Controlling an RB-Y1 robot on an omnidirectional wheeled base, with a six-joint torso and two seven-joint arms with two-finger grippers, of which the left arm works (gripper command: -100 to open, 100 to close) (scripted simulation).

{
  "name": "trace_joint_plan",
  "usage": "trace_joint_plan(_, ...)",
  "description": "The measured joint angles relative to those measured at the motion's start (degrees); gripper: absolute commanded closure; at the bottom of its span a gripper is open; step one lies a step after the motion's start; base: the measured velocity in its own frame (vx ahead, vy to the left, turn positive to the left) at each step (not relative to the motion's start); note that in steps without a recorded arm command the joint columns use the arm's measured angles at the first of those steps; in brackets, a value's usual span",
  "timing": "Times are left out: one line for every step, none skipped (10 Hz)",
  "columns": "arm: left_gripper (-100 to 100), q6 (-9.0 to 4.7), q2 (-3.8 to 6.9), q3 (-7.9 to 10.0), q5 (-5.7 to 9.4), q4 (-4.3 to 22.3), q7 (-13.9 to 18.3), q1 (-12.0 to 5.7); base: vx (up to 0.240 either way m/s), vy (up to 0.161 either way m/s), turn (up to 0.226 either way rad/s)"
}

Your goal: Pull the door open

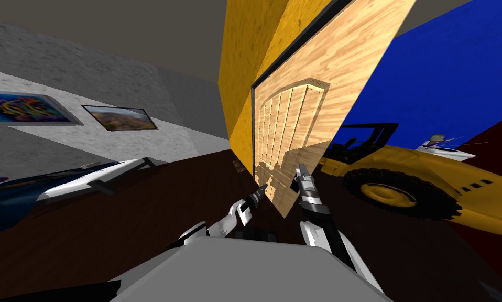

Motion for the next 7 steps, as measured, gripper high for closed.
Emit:
trace_joint_plan(-100,-0.04,0.91,0.02,0.07,0.0,0.08,-0.06,0.0,0.061,0.066)
trace_joint_plan(-100,0.21,1.88,0.11,0.1,-0.34,0.05,0.16,-0.009,0.058,0.077)
trace_joint_plan(-100,0.72,3.18,0.22,0.15,-1.31,-0.04,0.6,-0.024,0.078,0.105)
trace_joint_plan(-100,1.16,4.67,0.35,0.25,-1.89,-0.03,0.83,-0.019,0.097,0.09)
trace_joint_plan(-100,1.38,5.61,0.49,0.41,-1.66,0.08,0.59,-0.001,0.102,0.047)
trace_joint_plan(-100,1.22,6.06,0.67,0.55,-0.63,0.15,0.13,0.012,0.094,0.019)
trace_joint_plan(-100,1.2,7.27,0.72,0.86,-0.54,0.54,-0.27,0.004,0.057,-0.109)
